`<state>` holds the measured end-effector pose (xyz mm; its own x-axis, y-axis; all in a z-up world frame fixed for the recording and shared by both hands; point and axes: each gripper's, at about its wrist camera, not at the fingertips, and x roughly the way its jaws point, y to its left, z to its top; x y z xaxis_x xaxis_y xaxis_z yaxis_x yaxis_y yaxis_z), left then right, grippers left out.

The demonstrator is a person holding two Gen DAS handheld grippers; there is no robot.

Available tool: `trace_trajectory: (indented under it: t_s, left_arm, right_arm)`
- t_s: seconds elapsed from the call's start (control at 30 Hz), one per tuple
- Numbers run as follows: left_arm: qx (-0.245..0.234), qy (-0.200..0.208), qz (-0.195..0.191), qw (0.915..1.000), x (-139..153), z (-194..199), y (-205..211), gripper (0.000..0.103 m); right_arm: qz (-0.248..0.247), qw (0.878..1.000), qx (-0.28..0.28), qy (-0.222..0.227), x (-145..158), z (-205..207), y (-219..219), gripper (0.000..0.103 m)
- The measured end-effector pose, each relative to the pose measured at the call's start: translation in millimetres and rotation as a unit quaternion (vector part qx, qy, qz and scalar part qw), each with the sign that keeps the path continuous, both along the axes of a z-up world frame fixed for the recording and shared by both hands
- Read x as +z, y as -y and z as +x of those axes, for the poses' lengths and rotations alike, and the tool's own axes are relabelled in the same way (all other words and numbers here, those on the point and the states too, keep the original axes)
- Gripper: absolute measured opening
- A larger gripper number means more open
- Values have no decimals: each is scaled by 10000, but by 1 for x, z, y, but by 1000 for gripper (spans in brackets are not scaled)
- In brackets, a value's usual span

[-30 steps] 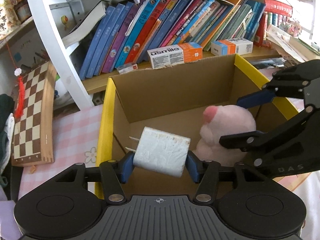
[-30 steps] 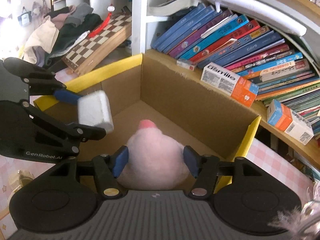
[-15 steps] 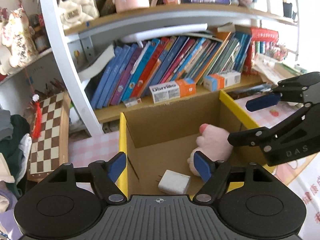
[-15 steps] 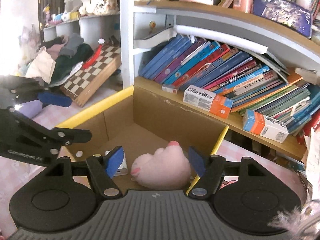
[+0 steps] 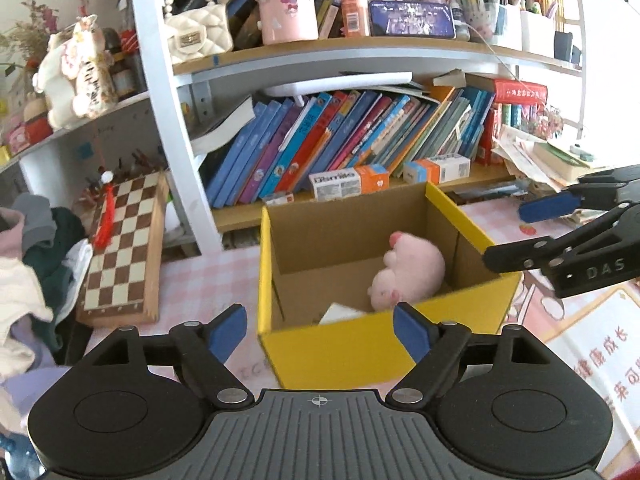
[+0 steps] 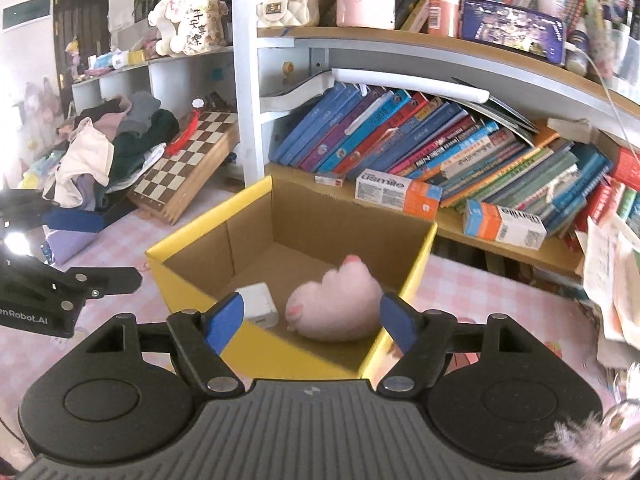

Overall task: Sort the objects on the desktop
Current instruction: 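Withdraw both tools from the box toward the remaining table objects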

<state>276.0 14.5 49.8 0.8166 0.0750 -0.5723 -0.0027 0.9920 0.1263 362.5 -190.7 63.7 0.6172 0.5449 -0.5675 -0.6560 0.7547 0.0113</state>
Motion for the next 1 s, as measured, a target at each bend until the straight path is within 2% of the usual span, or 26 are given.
trace_trajectory:
  t_s: [0.37,0.8,1.0]
  left_arm:
    - [257,-232,-186,9992,-16,-40,-10,86]
    - [134,-581,-112,9982,-39,-68,-2,86]
    - [79,-713,-56,9974,-47,-75,1,87]
  right_arm:
    - [-288,9986,-371,-254,-30,-53,20,79]
    - [-419,9937,-782,-682,-57,-93,41,83]
    - [-697,9898,-884,-876,-72,-101,40,85]
